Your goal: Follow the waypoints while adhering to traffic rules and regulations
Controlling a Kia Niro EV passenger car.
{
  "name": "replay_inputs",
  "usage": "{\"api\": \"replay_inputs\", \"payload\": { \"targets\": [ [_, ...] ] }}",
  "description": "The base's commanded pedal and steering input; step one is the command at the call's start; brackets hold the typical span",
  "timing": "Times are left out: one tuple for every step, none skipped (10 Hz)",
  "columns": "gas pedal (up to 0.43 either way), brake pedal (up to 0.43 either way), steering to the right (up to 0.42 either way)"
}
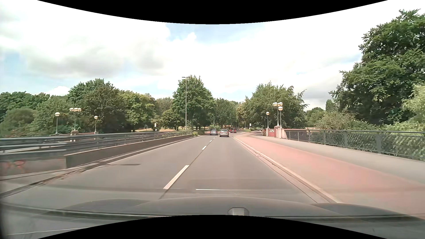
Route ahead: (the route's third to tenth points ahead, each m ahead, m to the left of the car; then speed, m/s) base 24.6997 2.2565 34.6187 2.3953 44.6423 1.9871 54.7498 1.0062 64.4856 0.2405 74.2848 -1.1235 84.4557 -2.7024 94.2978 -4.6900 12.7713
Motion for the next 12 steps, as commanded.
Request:
{"api": "replay_inputs", "payload": {
  "targets": [
    [0.169,0.018,0.001],
    [0.169,0.018,0.001],
    [0.169,0.018,0.001],
    [0.169,0.018,0.001],
    [0.169,0.018,0.001],
    [0.169,0.018,0.001],
    [0.157,0.018,0.000],
    [0.157,0.018,-0.001],
    [0.157,0.018,-0.001],
    [0.157,0.018,-0.001],
    [0.157,0.018,-0.001],
    [0.157,0.018,-0.001]
  ]
}}
